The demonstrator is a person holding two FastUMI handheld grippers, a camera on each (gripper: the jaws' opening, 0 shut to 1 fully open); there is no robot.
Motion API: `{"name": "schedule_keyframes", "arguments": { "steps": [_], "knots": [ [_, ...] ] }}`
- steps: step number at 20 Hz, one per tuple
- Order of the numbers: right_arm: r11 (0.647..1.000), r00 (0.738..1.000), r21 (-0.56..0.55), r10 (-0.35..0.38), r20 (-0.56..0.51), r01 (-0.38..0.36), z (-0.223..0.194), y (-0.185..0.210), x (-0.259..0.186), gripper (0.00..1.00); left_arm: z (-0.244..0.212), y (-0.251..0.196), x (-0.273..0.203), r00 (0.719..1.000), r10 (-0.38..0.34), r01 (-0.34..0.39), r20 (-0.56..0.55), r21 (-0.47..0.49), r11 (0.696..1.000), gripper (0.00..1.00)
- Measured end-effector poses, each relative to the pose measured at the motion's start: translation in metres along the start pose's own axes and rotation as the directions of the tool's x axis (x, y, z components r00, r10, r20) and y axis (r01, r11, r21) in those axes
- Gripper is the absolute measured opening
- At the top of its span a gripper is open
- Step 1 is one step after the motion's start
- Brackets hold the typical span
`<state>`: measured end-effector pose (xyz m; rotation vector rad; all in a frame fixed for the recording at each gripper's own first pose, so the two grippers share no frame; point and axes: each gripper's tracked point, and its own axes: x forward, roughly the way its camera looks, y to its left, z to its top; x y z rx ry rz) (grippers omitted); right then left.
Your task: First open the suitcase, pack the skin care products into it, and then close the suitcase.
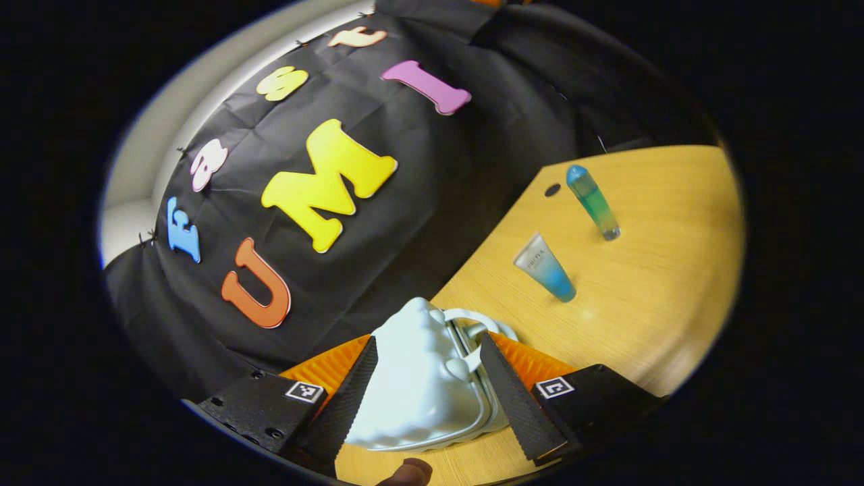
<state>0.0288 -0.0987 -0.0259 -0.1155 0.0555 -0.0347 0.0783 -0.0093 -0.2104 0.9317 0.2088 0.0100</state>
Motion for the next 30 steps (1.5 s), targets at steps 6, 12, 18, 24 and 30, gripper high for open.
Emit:
{"name": "schedule_keyframes", "arguments": {
  "steps": [6, 12, 18, 24, 30],
  "knots": [
    [0.998, 0.996, 0.011, 0.055, -0.065, -0.054, -0.031, -0.023, 0.027, 0.78, -0.021, -0.026, 0.038, 0.994, 0.041, -0.013, -0.101, 0.269, 0.963, 0.97],
    [0.999, 0.991, 0.005, 0.052, -0.124, -0.052, -0.059, -0.044, 0.042, 0.79, -0.041, -0.029, 0.067, 0.982, 0.070, 0.005, -0.176, 0.393, 0.919, 0.97],
    [0.997, 0.989, -0.045, 0.058, -0.137, -0.065, -0.065, -0.029, 0.037, 0.79, -0.036, -0.035, 0.079, 0.986, 0.043, 0.028, -0.159, 0.418, 0.908, 0.68],
    [0.997, 0.990, -0.062, 0.045, -0.136, -0.054, -0.060, -0.008, 0.024, 0.79, -0.048, -0.041, 0.090, 0.981, -0.010, 0.094, -0.193, 0.433, 0.897, 0.29],
    [0.996, 0.991, -0.084, 0.019, -0.131, -0.030, -0.056, 0.011, 0.001, 0.78, -0.040, -0.033, 0.085, 0.989, -0.051, 0.090, -0.140, 0.289, 0.953, 0.05]
  ]
}}
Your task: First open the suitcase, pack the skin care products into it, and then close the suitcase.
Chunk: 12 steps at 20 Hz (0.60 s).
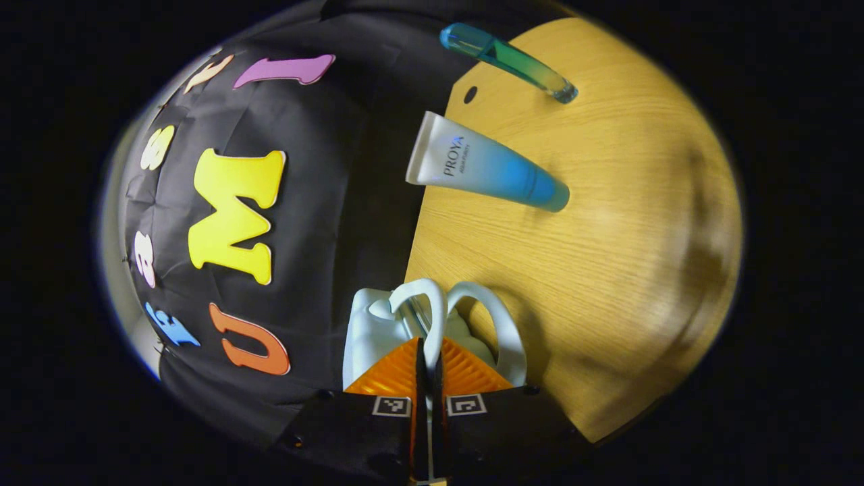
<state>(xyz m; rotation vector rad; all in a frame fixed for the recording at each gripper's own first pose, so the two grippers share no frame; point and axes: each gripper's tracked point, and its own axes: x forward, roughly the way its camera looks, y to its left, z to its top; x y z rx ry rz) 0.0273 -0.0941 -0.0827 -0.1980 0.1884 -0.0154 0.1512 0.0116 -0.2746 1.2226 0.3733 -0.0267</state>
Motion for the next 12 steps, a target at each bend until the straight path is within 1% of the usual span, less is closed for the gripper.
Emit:
{"name": "schedule_keyframes", "arguments": {
  "steps": [2, 4, 6, 7, 9, 10, 12],
  "knots": [
    [1.000, 1.000, -0.005, -0.010, 0.009, 0.010, 0.004, 0.007, -0.007, 0.79, -0.003, 0.016, -0.007, 1.000, 0.000, 0.001, 0.004, -0.100, 0.995, 0.03],
    [1.000, 1.000, -0.010, -0.014, 0.015, 0.014, 0.009, 0.018, -0.011, 0.79, -0.002, 0.039, -0.012, 0.999, -0.015, 0.025, 0.042, -0.227, 0.974, 0.02],
    [1.000, 1.000, -0.004, -0.006, 0.018, 0.006, 0.015, 0.033, -0.015, 0.79, -0.003, 0.070, -0.023, 0.998, 0.006, 0.015, 0.065, -0.316, 0.949, 0.02],
    [1.000, 1.000, -0.004, -0.005, 0.020, 0.005, 0.019, 0.040, -0.017, 0.78, -0.006, 0.086, -0.028, 0.997, 0.018, 0.010, 0.074, -0.360, 0.933, 0.03],
    [1.000, 1.000, -0.008, 0.000, 0.027, 0.000, 0.026, 0.056, -0.019, 0.79, -0.019, 0.115, -0.036, 0.997, 0.018, 0.019, 0.079, -0.451, 0.892, 0.03],
    [1.000, 0.999, -0.009, 0.005, 0.032, -0.005, 0.030, 0.065, -0.021, 0.78, -0.025, 0.130, -0.039, 0.996, 0.023, 0.021, 0.085, -0.482, 0.876, 0.02],
    [1.000, 0.999, -0.006, 0.018, 0.030, -0.017, 0.034, 0.084, -0.023, 0.79, -0.044, 0.164, -0.046, 0.995, 0.055, 0.001, 0.086, -0.544, 0.839, 0.02]
  ]
}}
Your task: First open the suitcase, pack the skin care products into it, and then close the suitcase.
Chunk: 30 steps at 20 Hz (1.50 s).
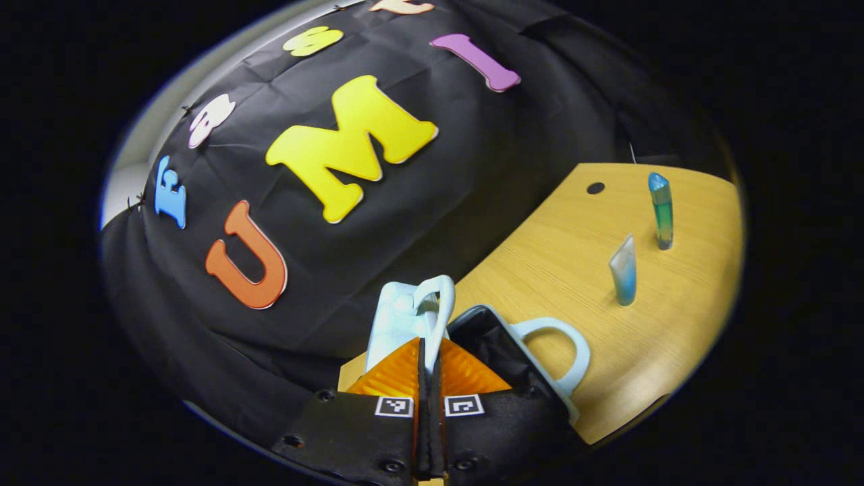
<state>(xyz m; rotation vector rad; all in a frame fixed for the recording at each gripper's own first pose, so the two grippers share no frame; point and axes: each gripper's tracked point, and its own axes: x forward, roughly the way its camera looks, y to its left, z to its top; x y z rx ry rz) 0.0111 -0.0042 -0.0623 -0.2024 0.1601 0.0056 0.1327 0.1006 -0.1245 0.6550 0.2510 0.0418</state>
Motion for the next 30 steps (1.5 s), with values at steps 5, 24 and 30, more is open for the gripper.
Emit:
{"name": "schedule_keyframes", "arguments": {
  "steps": [5, 24, 30],
  "knots": [
    [1.000, 1.000, 0.012, 0.029, -0.003, -0.029, 0.011, 0.055, -0.003, 0.79, -0.022, 0.099, -0.006, 0.999, 0.042, -0.041, -0.002, -0.217, 0.975, 0.02],
    [0.999, 1.000, -0.037, 0.014, -0.011, -0.014, 0.055, 0.164, -0.012, 0.79, -0.298, 0.236, 0.059, 0.984, 0.020, -0.152, -0.175, -0.789, 0.596, 0.03],
    [0.999, 0.998, -0.043, -0.012, -0.060, 0.009, 0.048, 0.162, -0.017, 0.79, -0.372, 0.193, 0.076, 0.966, -0.118, -0.166, -0.230, -0.902, 0.398, 0.03]
  ]
}}
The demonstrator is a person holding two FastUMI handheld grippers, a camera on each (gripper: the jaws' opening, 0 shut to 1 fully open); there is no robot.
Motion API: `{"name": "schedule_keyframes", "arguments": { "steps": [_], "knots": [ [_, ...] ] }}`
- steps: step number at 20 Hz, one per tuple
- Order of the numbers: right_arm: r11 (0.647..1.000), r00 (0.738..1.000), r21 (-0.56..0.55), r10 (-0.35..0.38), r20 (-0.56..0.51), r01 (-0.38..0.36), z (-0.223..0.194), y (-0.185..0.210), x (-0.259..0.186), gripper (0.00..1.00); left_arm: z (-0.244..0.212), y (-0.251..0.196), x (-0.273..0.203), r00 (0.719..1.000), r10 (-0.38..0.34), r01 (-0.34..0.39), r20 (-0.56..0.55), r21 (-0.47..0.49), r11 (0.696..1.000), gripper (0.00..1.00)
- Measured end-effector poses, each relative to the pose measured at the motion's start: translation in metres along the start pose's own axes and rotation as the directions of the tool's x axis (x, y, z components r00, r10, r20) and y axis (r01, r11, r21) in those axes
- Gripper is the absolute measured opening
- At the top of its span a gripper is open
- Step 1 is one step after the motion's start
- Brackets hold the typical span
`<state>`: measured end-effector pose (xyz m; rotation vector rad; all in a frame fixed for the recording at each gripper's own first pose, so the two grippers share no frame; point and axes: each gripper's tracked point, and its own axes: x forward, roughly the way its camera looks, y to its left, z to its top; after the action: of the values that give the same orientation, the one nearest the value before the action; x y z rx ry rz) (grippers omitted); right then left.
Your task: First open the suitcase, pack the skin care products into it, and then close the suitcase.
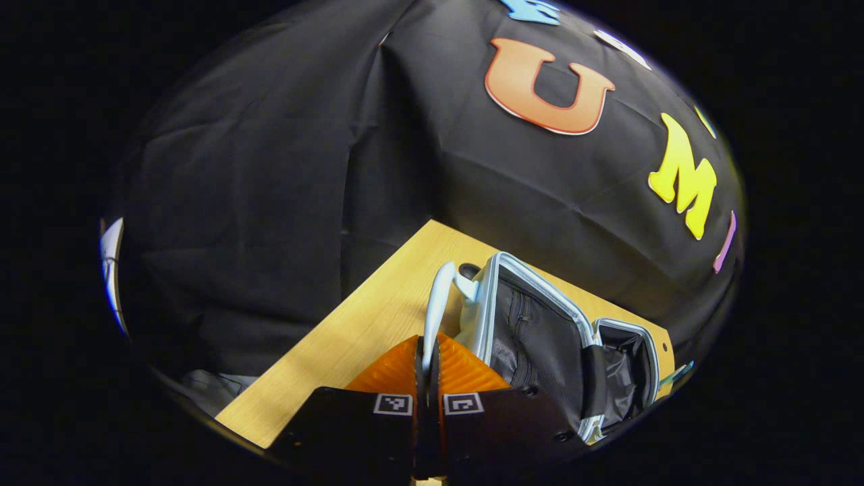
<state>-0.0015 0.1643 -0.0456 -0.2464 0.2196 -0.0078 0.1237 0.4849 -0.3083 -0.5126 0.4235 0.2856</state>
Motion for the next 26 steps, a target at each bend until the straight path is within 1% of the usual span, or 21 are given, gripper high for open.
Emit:
{"name": "schedule_keyframes", "arguments": {
  "steps": [3, 5, 7, 8, 9, 10, 11, 12, 13, 14, 15, 16, 17, 18, 19, 20, 21, 23, 24, 25, 26],
  "knots": [
    [1.000, 1.000, 0.005, -0.004, -0.012, 0.004, -0.002, 0.002, -0.001, 0.79, -0.018, 0.007, 0.007, 0.998, -0.054, 0.048, -0.042, -0.136, 0.990, 0.03],
    [1.000, 1.000, 0.004, -0.012, -0.017, 0.012, -0.003, 0.002, -0.002, 0.79, -0.034, 0.011, 0.010, 0.994, -0.079, 0.061, -0.074, -0.221, 0.973, 0.04],
    [1.000, 1.000, 0.015, -0.015, -0.020, 0.015, -0.005, 0.002, -0.004, 0.79, -0.038, 0.010, 0.011, 0.991, -0.115, 0.087, -0.070, -0.321, 0.943, 0.04],
    [1.000, 1.000, 0.015, -0.015, -0.022, 0.015, -0.007, 0.003, -0.005, 0.79, -0.036, 0.009, 0.013, 0.990, -0.126, 0.094, -0.060, -0.378, 0.921, 0.04],
    [1.000, 1.000, 0.011, -0.013, -0.025, 0.014, -0.009, 0.004, -0.005, 0.79, -0.038, 0.012, 0.012, 0.989, -0.132, 0.091, -0.069, -0.424, 0.901, 0.07],
    [1.000, 0.999, 0.009, -0.014, -0.030, 0.014, -0.011, 0.004, -0.006, 0.78, -0.039, 0.013, 0.013, 0.988, -0.139, 0.094, -0.068, -0.450, 0.888, 0.11],
    [1.000, 0.999, 0.008, -0.015, -0.032, 0.015, -0.013, 0.003, -0.008, 0.78, -0.042, 0.016, 0.014, 0.989, -0.127, 0.078, -0.079, -0.456, 0.887, 0.06],
    [1.000, 0.999, 0.012, -0.015, -0.028, 0.016, -0.011, 0.002, -0.009, 0.79, -0.046, 0.018, 0.013, 0.989, -0.115, 0.063, -0.089, -0.451, 0.890, 0.08],
    [1.000, 1.000, 0.019, -0.015, -0.023, 0.016, -0.010, -0.001, -0.010, 0.79, -0.050, 0.023, 0.013, 0.989, -0.096, 0.038, -0.111, -0.441, 0.897, 0.21],
    [1.000, 1.000, 0.019, -0.020, -0.016, 0.020, -0.009, -0.004, -0.011, 0.79, -0.048, 0.022, 0.015, 0.989, -0.092, 0.032, -0.116, -0.440, 0.898, 0.28],
    [0.999, 1.000, 0.022, -0.024, -0.012, 0.024, -0.009, -0.007, -0.012, 0.79, -0.048, 0.023, 0.014, 0.988, -0.097, 0.033, -0.121, -0.445, 0.895, 0.53],
    [0.999, 1.000, 0.032, -0.024, -0.011, 0.024, -0.011, -0.010, -0.012, 0.79, -0.049, 0.022, 0.010, 0.986, -0.100, 0.027, -0.133, -0.462, 0.886, 0.54],
    [0.999, 1.000, 0.045, -0.025, -0.014, 0.025, -0.013, -0.014, -0.012, 0.79, -0.045, 0.019, 0.004, 0.984, -0.118, 0.039, -0.131, -0.494, 0.869, 0.62],
    [0.998, 0.999, 0.053, -0.027, -0.018, 0.028, -0.016, -0.018, -0.012, 0.79, -0.041, 0.018, -0.001, 0.984, -0.126, 0.041, -0.127, -0.525, 0.850, 0.56],
    [0.998, 0.999, 0.050, -0.041, -0.008, 0.042, -0.016, -0.025, -0.013, 0.79, -0.036, 0.014, -0.008, 0.983, -0.139, 0.053, -0.116, -0.548, 0.835, 0.91],
    [0.998, 0.999, 0.043, -0.045, 0.004, 0.045, -0.015, -0.031, -0.013, 0.79, -0.032, 0.006, -0.017, 0.984, -0.150, 0.071, -0.098, -0.558, 0.827, 0.81],
    [0.999, 0.999, 0.037, -0.034, 0.010, 0.034, -0.018, -0.030, -0.012, 0.79, -0.027, -0.001, -0.025, 0.985, -0.156, 0.089, -0.074, -0.558, 0.825, 0.85],
    [1.000, 1.000, 0.025, -0.016, 0.025, 0.015, -0.020, -0.037, -0.012, 0.79, -0.011, -0.024, -0.045, 0.982, -0.187, 0.150, -0.011, -0.553, 0.820, 0.87],
    [1.000, 0.999, 0.030, 0.005, 0.031, -0.006, -0.021, -0.039, -0.012, 0.79, -0.001, -0.042, -0.059, 0.976, -0.213, 0.198, 0.035, -0.541, 0.817, 0.99],
    [0.999, 0.999, 0.036, 0.013, 0.037, -0.015, -0.023, -0.046, -0.010, 0.79, 0.006, -0.060, -0.073, 0.971, -0.227, 0.231, 0.073, -0.517, 0.824, 0.87],
    [0.999, 0.999, 0.047, 0.014, 0.040, -0.016, -0.026, -0.055, -0.008, 0.79, 0.010, -0.084, -0.083, 0.965, -0.243, 0.261, 0.100, -0.481, 0.837, 0.87]
  ]
}}
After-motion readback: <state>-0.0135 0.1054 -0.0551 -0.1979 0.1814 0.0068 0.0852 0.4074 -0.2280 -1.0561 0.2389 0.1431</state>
